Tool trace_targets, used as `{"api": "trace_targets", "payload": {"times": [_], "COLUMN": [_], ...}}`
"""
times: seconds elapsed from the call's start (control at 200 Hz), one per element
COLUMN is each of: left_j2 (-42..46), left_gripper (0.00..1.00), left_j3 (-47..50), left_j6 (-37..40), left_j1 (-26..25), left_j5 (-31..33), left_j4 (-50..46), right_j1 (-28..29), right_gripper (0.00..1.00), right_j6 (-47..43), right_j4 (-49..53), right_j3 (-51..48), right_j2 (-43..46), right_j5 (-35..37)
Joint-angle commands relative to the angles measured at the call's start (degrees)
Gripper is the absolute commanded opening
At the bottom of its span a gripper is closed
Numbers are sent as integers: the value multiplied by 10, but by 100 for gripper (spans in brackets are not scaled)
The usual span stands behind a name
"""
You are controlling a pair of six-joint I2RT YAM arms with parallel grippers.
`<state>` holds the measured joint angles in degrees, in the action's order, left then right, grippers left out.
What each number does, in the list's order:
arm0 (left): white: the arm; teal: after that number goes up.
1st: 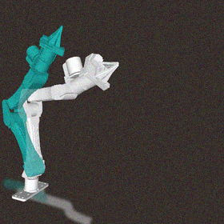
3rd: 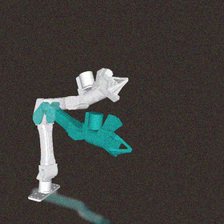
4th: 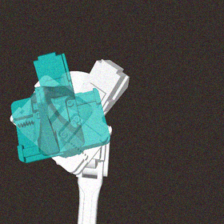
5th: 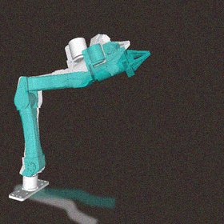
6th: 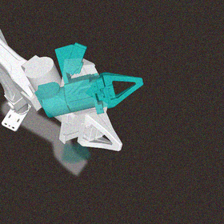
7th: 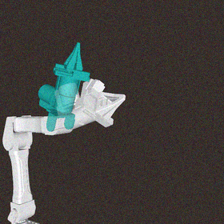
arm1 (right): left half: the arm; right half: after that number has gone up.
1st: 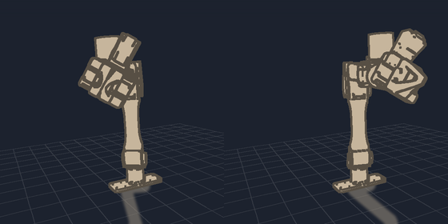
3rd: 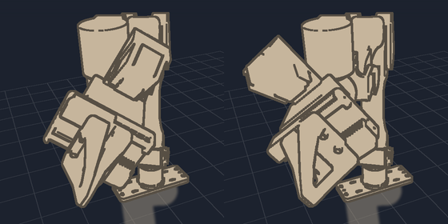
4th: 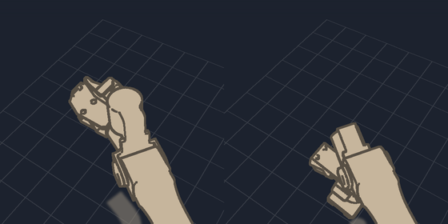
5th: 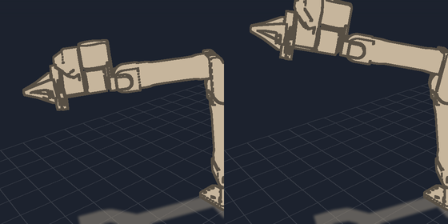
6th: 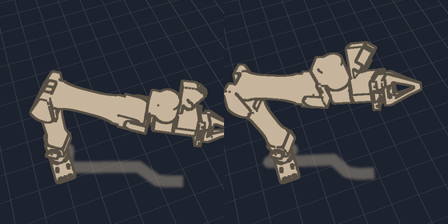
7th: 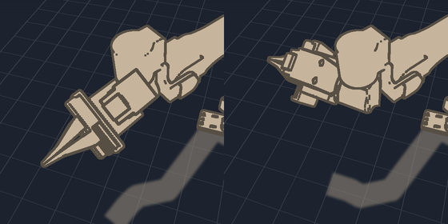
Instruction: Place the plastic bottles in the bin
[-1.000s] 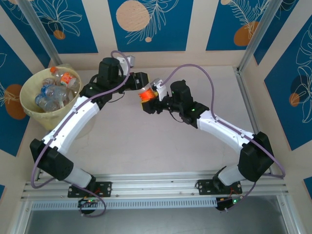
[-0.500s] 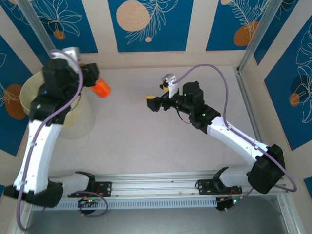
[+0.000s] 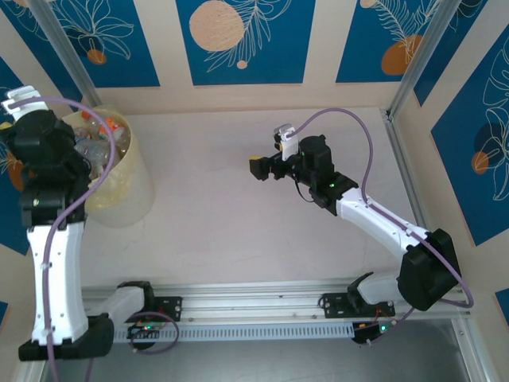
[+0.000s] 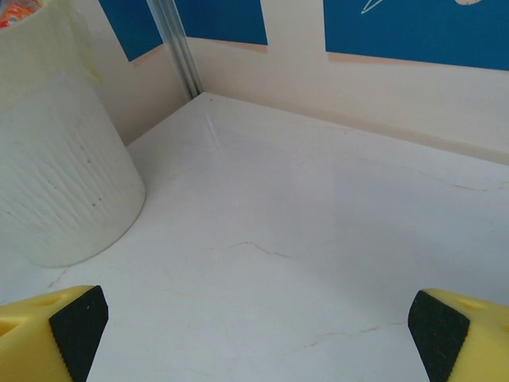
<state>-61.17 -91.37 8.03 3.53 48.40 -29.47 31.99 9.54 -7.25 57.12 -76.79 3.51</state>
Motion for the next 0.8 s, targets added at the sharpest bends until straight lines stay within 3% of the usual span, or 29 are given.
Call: {"api": "trace_targets", "payload": {"times": [0.0,0.095,0.2,0.22,0.29,0.325,0.35,0.435,0.555,0.69,0.795], "left_j2": [-22,-38,-49,-49,-45,-40,-36,-24,-35,-62,-67], "left_gripper": [0,0,4,11,62,78,84,89,97,100,100], "left_j3": [36,61,114,128,146,142,136,89,-14,-79,-67], "left_j6": [21,6,14,17,23,14,6,-25,-79,-150,-228], "left_j1": [63,106,129,132,133,133,133,133,132,132,127], "left_j5": [-92,-168,-166,-162,-147,-147,-148,-178,-283,-469,-624], "left_j4": [44,50,78,86,87,73,62,12,-90,-168,-158], "right_j1": [-6,-8,-14,-14,-17,-18,-18,-20,-20,-18,-18], "right_gripper": [99,99,99,99,99,99,99,99,99,99,99], "right_j6": [-12,-13,-7,-6,-4,-3,-3,0,12,31,39], "right_j4": [-5,-6,-6,-5,-2,1,4,7,8,7,15], "right_j3": [-2,-12,-20,-21,-23,-21,-21,-17,-8,-2,-3], "right_j2": [-1,3,6,7,9,10,11,12,7,2,6], "right_j5": [-2,2,3,4,5,6,7,7,4,4,16]}}
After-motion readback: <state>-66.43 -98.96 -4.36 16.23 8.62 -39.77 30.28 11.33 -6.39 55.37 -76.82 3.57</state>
